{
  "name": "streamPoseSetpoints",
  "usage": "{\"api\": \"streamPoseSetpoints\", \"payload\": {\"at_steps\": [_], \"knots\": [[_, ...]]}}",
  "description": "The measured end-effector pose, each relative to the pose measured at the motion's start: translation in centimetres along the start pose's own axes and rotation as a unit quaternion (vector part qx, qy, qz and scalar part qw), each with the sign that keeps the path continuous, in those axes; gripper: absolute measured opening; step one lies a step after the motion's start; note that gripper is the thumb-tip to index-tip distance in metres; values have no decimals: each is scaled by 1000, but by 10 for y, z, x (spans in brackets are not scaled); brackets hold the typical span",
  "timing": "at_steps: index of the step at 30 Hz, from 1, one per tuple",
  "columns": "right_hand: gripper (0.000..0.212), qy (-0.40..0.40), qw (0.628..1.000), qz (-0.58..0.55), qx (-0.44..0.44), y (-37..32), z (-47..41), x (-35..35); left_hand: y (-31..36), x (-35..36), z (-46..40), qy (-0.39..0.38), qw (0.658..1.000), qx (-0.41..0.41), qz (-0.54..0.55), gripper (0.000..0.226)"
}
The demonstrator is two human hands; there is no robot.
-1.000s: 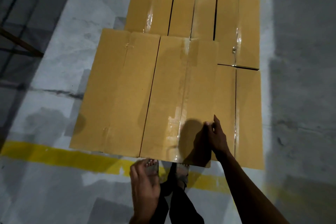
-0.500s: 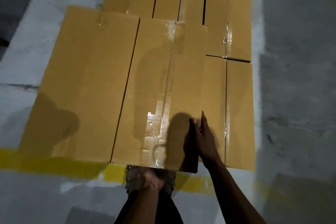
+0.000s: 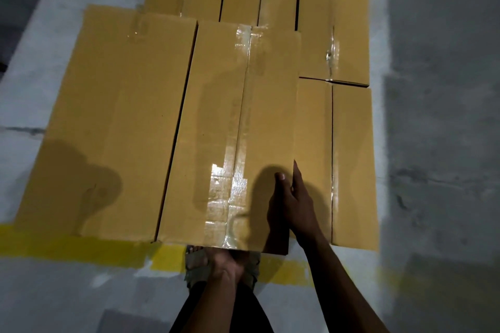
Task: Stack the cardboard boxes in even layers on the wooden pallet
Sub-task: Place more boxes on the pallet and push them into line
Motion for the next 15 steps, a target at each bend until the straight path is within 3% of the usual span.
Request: {"api": "streamPoseSetpoints", "payload": {"at_steps": [6,11,15], "knots": [[57,2,1000,7,-3,2,0,2,-6,-5,2,35,999,-32,-18,47],[59,-4,1000,10,-7,-2,4,1,-15,-6,-2,2,998,-46,-42,64],[62,-20,999,29,-19,-8,6,1,-15,-17,3,11,996,-54,-65,53]]}}
Point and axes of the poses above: each hand's wrist, its own z-axis away from the middle knuckle, its own x-axis out of the palm, y = z × x, the point moved 10 cm from there along -z, towards the middle knuckle, and after that the axes turned 6 degrees about z, right-handed, at the moved point
